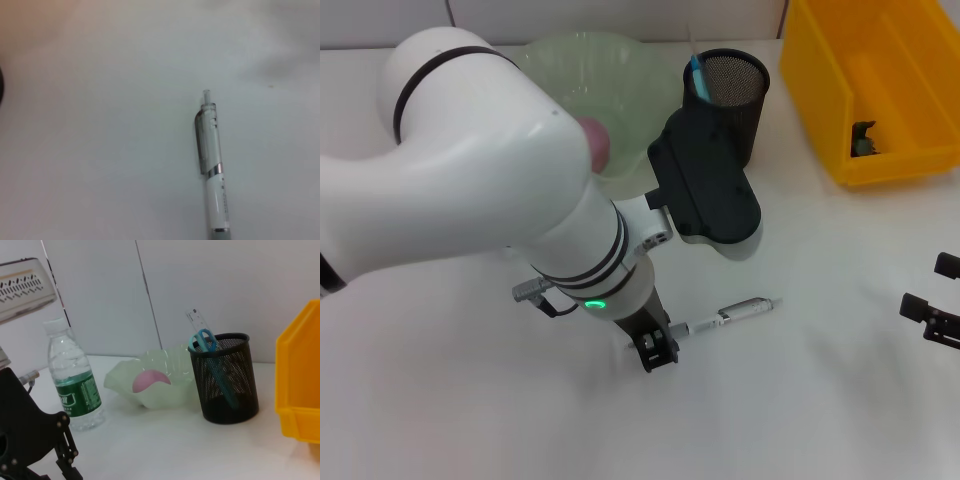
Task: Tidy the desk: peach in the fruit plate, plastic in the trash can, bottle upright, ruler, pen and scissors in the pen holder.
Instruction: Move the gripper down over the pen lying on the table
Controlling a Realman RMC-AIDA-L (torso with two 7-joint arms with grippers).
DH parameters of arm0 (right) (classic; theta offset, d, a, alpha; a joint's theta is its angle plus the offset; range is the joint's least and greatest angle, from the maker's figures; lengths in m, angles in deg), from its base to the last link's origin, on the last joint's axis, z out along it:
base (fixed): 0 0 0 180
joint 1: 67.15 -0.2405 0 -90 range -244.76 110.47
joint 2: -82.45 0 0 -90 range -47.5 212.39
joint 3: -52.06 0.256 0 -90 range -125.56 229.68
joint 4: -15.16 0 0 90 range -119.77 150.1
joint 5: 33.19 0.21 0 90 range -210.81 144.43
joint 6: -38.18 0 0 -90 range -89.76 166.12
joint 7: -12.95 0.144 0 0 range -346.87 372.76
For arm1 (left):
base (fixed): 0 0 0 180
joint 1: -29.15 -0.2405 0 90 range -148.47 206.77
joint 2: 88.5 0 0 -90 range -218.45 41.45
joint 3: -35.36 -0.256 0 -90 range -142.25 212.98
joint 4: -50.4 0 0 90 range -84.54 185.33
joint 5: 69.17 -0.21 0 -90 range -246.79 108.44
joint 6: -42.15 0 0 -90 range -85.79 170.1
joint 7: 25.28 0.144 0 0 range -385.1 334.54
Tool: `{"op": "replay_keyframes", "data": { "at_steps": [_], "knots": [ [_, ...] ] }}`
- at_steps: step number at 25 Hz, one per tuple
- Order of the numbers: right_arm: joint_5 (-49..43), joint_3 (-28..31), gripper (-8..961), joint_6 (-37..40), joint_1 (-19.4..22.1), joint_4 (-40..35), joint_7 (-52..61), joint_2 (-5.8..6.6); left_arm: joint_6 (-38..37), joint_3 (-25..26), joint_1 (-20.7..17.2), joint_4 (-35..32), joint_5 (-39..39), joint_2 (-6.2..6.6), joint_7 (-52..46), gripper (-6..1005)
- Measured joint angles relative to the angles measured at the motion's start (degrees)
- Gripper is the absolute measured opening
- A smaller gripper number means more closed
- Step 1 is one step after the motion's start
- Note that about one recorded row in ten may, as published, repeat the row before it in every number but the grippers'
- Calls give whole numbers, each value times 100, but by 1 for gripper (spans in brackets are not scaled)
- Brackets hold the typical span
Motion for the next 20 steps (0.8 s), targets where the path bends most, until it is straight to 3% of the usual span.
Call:
{"op": "replay_keyframes", "data": {
  "at_steps": [4,15,20],
  "knots": [
    [0,0,822,0,-7,0,0,0,-3,-13,24,37,6,0,25,283],
    [0,0,822,0,-7,0,-1,0,-25,23,63,73,35,0,90,272],
    [-60,11,821,0,-31,0,-1,0,-37,0,123,168,62,0,166,167]
  ]
}}
